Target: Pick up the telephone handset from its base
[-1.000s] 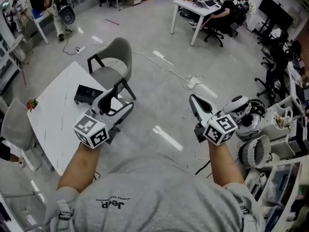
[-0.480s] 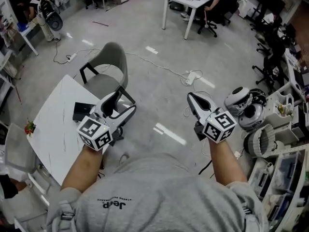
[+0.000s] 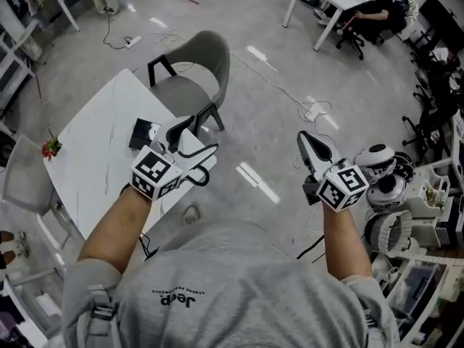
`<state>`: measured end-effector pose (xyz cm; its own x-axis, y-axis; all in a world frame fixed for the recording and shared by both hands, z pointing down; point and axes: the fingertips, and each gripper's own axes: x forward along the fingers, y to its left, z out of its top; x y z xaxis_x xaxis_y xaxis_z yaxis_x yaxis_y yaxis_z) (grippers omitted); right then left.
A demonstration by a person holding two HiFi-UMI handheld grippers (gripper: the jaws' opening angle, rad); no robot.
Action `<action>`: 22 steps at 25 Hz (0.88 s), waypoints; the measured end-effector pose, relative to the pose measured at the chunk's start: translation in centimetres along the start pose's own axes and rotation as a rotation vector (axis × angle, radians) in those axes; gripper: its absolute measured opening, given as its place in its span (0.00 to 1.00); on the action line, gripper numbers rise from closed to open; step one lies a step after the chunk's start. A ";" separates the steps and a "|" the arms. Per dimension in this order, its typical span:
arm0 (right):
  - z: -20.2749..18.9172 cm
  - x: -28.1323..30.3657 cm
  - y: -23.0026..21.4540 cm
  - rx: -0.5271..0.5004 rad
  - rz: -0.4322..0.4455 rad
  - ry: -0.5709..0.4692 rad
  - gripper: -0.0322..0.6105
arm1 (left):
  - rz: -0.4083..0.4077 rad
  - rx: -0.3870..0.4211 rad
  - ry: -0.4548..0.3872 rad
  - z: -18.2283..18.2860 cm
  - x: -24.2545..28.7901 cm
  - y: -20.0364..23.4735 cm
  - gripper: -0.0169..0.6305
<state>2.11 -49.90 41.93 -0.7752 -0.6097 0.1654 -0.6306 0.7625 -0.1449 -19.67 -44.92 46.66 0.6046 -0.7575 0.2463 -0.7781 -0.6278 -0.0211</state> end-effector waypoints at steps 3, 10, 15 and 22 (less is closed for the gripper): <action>-1.7 2.9 1.1 0.012 0.040 0.032 0.06 | 0.034 0.057 0.077 -3.2 -2.0 1.8 0.64; -5.4 8.8 3.4 0.031 0.110 0.094 0.06 | 0.081 0.166 0.271 -11.0 -6.1 6.1 0.64; -7.8 12.5 5.2 0.035 0.143 0.127 0.06 | 0.061 0.279 0.425 -16.8 -7.8 7.8 0.64; -12.1 15.9 7.8 0.071 0.181 0.181 0.06 | -0.020 0.572 0.652 -25.0 -8.6 9.9 0.64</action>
<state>-14.67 -50.96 55.24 -0.8603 -0.4112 0.3015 -0.4884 0.8344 -0.2554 -36.80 -40.19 68.53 0.2629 -0.6018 0.7542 -0.4570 -0.7661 -0.4520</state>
